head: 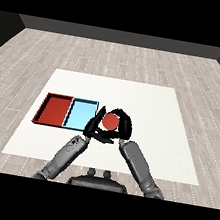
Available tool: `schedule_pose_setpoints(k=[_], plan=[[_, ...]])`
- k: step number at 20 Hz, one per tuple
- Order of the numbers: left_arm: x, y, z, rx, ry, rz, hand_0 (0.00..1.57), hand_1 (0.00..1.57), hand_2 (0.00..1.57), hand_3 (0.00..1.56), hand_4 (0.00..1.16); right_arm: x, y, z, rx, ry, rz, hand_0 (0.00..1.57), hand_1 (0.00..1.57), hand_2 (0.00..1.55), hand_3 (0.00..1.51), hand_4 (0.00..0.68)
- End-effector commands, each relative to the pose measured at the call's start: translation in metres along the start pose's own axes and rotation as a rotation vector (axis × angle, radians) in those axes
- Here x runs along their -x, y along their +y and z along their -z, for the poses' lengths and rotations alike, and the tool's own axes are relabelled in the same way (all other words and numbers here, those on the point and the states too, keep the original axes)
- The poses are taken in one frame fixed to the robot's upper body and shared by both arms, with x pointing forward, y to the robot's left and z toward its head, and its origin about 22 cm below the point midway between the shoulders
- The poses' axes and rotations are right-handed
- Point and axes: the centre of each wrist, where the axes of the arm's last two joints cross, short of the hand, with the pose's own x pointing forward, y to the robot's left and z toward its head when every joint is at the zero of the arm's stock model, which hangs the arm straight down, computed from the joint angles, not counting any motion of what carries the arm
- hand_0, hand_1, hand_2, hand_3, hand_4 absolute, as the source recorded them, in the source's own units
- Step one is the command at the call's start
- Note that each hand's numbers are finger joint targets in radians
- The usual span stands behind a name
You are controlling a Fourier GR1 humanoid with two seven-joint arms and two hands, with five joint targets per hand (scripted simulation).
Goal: Pick the red can and put it in the red box
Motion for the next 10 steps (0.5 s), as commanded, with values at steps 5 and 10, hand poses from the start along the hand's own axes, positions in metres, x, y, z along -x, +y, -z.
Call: schedule_pose_setpoints(k=[5,10], plan=[[0.001,-0.009,0.008,0.013,0.003,-0.019,0.0,0.0,0.0,0.0,0.0,-0.01,0.02,-0.014,-0.02,-0.02,0.037,1.51,1.51,1.45,1.42,0.657],[0.016,-0.017,-0.008,0.031,-0.008,-0.035,0.0,0.0,0.0,0.0,0.0,0.0,0.026,0.011,-0.023,0.008,0.053,1.53,1.53,1.46,1.42,0.658]])
